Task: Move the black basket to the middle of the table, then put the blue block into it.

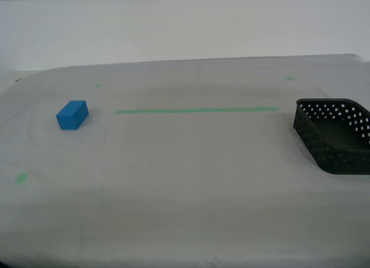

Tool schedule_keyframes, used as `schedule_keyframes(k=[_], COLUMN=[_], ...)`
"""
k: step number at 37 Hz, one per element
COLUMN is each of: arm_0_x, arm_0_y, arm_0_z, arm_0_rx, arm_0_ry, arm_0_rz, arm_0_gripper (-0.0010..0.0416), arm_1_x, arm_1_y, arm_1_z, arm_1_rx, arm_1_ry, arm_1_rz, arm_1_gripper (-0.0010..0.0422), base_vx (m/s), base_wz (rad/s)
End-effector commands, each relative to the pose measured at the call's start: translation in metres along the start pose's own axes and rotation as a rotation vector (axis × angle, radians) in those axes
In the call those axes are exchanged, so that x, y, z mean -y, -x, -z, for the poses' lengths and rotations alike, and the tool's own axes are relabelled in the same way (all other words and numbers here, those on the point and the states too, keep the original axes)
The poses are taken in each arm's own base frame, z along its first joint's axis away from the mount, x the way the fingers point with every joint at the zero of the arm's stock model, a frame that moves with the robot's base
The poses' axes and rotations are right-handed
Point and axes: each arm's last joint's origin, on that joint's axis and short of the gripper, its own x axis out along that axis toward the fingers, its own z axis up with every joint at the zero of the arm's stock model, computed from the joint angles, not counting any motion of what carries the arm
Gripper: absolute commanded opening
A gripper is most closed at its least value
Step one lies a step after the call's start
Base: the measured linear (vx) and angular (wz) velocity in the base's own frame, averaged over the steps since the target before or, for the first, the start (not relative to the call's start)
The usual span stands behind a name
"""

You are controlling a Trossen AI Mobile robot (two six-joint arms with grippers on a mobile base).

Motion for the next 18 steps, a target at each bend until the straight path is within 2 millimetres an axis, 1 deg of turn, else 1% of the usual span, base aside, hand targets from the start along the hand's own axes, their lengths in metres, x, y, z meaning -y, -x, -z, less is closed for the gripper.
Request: schedule_keyframes(k=[1, 18], arm_0_x=[-0.0004, -0.0004], arm_0_y=[0.0, 0.0], arm_0_z=[-0.0007, -0.0007], arm_0_rx=[0.005, 0.005], arm_0_ry=[0.0, 0.0], arm_0_rz=[-0.002, -0.002], arm_0_gripper=[0.0, 0.0], arm_1_x=[0.0001, 0.0], arm_1_y=[0.0, 0.0], arm_1_z=[-0.0005, -0.0005], arm_1_rx=[0.004, 0.004], arm_1_ry=[-0.001, -0.001], arm_1_rz=[0.0, -0.001], arm_1_gripper=[0.0, 0.0], base_vx=[0.0, 0.0], base_wz=[0.0, 0.0])
